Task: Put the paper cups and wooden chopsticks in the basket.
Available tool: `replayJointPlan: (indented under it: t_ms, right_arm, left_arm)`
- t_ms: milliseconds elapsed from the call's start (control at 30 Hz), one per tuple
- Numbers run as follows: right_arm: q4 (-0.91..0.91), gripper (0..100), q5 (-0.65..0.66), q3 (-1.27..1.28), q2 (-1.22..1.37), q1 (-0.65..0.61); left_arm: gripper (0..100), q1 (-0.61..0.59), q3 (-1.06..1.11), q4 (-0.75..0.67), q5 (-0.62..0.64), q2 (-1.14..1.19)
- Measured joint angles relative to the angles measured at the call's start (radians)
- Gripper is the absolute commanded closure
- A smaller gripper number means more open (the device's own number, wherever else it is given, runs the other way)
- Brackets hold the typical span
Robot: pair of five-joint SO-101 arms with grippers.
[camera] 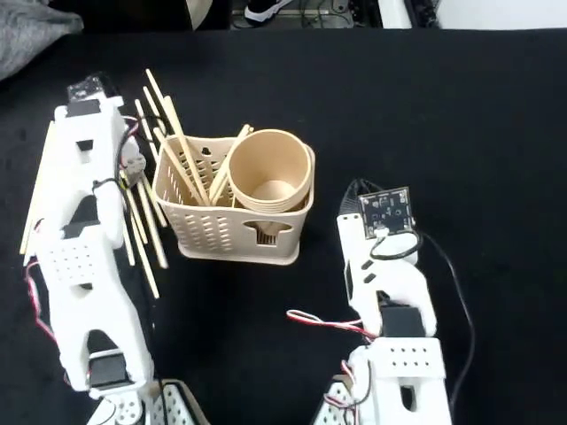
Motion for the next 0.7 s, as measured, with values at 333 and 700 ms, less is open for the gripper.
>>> replayJointPlan:
  t_ms: [333,700]
  right_arm:
    - [0.0,98.7,0.0,0.0,0.0,0.0]
    - [0.0,98.7,0.0,0.0,0.0,0.0]
  left_arm:
    - [97,0.002,-0.032,0.037,-0.003,0.015]
    - [84,0.0,-0.074,0.133,-0.002,0.037]
